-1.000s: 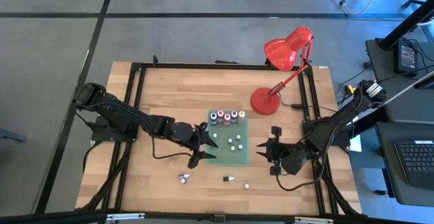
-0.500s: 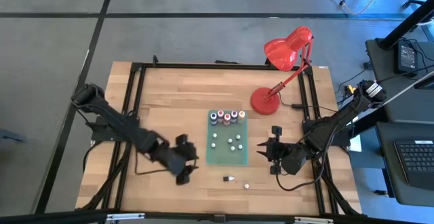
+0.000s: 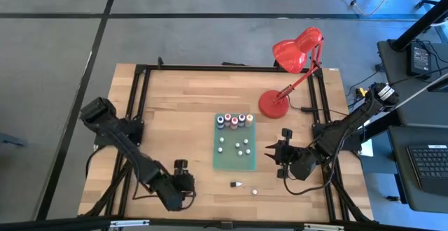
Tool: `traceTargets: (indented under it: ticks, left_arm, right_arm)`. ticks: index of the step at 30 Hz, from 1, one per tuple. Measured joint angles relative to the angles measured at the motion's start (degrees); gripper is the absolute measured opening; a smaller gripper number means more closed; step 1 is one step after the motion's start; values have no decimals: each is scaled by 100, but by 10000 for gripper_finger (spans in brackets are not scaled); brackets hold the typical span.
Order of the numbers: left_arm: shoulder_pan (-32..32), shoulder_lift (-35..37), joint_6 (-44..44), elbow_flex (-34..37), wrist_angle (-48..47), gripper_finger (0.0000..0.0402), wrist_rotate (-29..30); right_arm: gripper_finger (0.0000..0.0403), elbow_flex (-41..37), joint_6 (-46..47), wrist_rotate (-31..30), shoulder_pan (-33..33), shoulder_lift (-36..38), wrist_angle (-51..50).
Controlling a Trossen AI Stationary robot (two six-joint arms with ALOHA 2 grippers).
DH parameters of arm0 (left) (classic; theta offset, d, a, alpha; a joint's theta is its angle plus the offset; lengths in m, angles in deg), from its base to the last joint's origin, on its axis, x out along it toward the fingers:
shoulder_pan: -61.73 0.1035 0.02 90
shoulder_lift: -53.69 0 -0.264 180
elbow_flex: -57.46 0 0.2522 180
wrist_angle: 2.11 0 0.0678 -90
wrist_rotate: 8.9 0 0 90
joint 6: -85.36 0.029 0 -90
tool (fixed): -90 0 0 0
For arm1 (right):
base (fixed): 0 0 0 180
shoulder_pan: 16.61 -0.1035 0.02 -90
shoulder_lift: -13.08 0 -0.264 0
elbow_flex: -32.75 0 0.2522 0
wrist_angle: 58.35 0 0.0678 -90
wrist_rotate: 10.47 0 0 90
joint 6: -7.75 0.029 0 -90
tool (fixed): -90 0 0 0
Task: Pick & Place food coloring
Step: Put the left small black food coloring bottle into the green bin
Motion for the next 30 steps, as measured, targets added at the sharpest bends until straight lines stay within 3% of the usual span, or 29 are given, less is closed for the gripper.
traceTargets:
  ticks: [3,20,30]
  left_arm:
    - [-62,-251,155,0,-24,198,-227]
    - [-72,-637,404,2,-53,196,-95]
    - [-72,-637,406,2,-94,128,-68]
  right_arm:
    - [115,0,106,-20,9,0,2]
    - [115,0,386,-159,7,0,-29]
    - [115,2,388,-157,8,0,-46]
